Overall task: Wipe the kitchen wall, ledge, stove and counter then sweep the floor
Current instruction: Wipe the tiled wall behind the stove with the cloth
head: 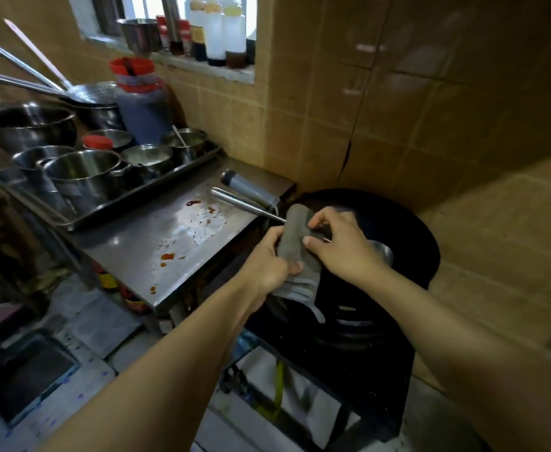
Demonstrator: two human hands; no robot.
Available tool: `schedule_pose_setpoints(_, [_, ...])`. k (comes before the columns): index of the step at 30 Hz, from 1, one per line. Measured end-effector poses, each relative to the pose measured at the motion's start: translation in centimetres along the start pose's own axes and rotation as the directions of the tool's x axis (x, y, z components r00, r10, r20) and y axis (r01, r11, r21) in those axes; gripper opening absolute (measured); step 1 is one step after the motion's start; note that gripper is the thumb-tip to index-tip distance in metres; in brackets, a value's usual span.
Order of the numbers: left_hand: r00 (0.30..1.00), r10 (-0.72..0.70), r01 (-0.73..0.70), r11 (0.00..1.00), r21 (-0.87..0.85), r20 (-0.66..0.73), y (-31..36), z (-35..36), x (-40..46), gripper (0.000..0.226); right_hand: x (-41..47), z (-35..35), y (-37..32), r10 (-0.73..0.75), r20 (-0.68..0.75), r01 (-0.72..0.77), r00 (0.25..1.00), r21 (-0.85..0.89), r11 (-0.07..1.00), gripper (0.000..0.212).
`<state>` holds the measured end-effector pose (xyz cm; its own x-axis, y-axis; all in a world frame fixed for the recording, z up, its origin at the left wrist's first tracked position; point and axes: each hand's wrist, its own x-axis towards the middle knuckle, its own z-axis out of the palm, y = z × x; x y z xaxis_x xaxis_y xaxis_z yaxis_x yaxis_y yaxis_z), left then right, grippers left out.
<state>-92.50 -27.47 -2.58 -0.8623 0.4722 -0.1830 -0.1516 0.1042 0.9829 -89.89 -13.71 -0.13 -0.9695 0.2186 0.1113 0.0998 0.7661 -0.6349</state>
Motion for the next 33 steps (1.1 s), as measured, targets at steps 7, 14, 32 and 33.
schedule_pose_setpoints(7, [0.959, -0.018, 0.040, 0.996, -0.075, 0.284, -0.2, 3.7, 1.1, 0.072, -0.4, -0.8, 3.0, 0.202, -0.072, -0.182, 0.977, 0.220, 0.958, 0.029])
schedule_pose_setpoints(14, [0.983, 0.014, -0.046, 0.984, 0.170, 0.181, 2.0, 7.7, 5.0, 0.071, 0.8, -3.7, 7.8, 0.172, -0.344, -0.099, 0.923, 0.220, 0.971, 0.030])
schedule_pose_setpoints(32, [0.918, 0.382, -0.379, 0.758, 0.531, 0.110, 1.3, 17.2, 21.3, 0.063, 11.6, -10.4, 22.5, -0.145, -0.682, 0.054, 0.717, -0.152, 0.987, 0.023])
schedule_pose_setpoints(33, [0.913, 0.393, -0.388, 0.748, 0.538, 0.111, 1.6, 17.5, 22.0, 0.062, 12.1, -10.6, 22.9, -0.170, -0.694, 0.077, 0.700, -0.162, 0.984, 0.022])
